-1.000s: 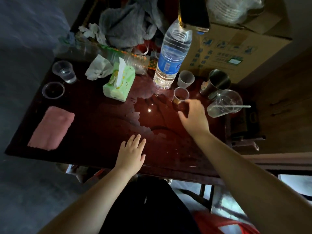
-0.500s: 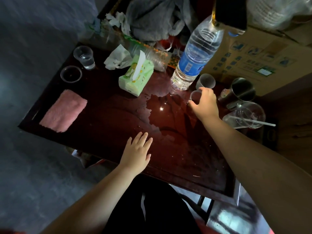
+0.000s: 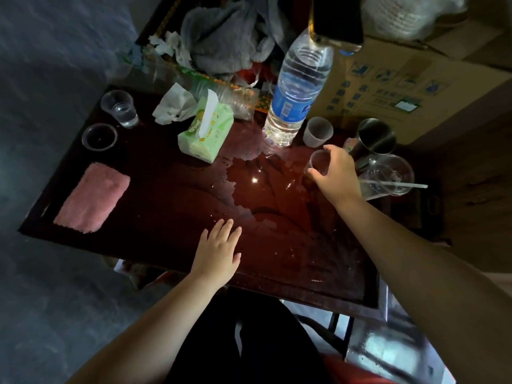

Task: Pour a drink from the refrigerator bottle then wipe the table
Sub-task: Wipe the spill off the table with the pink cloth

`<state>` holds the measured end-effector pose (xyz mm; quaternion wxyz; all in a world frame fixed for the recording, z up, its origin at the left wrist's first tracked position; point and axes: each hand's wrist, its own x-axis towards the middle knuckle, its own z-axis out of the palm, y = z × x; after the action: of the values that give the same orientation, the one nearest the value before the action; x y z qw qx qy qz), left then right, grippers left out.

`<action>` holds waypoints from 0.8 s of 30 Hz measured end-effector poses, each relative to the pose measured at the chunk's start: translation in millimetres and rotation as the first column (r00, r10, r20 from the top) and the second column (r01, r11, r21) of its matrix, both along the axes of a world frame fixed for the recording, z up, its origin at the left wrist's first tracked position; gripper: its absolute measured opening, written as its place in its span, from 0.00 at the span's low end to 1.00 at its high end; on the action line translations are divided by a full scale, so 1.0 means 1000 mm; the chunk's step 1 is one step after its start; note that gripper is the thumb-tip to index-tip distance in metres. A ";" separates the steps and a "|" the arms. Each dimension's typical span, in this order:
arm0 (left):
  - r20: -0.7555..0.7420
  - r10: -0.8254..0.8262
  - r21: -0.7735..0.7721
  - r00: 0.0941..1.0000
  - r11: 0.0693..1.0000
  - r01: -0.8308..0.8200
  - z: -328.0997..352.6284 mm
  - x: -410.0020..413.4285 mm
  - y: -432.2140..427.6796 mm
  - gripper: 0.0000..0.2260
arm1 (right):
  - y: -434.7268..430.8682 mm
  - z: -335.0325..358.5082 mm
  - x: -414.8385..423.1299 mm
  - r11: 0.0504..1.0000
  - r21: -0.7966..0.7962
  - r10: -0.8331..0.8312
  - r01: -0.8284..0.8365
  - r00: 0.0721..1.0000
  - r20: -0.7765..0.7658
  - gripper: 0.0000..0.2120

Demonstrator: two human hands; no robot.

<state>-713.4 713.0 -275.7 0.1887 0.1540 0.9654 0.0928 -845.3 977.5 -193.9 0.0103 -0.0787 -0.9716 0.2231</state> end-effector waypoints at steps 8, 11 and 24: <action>-0.021 -0.071 -0.070 0.997 0.995 0.070 0.001 -0.002 -0.002 0.28 | 0.036 0.008 0.073 0.997 0.013 -0.073 0.072 0.997 0.034 0.30; -0.030 -0.094 -0.076 0.995 0.993 0.092 0.002 -0.001 -0.003 0.28 | 0.048 0.005 0.099 0.989 0.038 -0.148 0.146 0.988 0.038 0.29; -0.038 -0.141 -0.120 0.989 0.983 0.135 0.004 -0.002 -0.004 0.28 | 0.067 -0.010 0.147 0.924 0.060 -0.383 0.379 0.917 0.113 0.30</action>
<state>-715.8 708.6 -271.6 0.1812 0.2113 0.9603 0.0191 -698.5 1044.3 -203.6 -0.0047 -0.2796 -0.9404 0.1937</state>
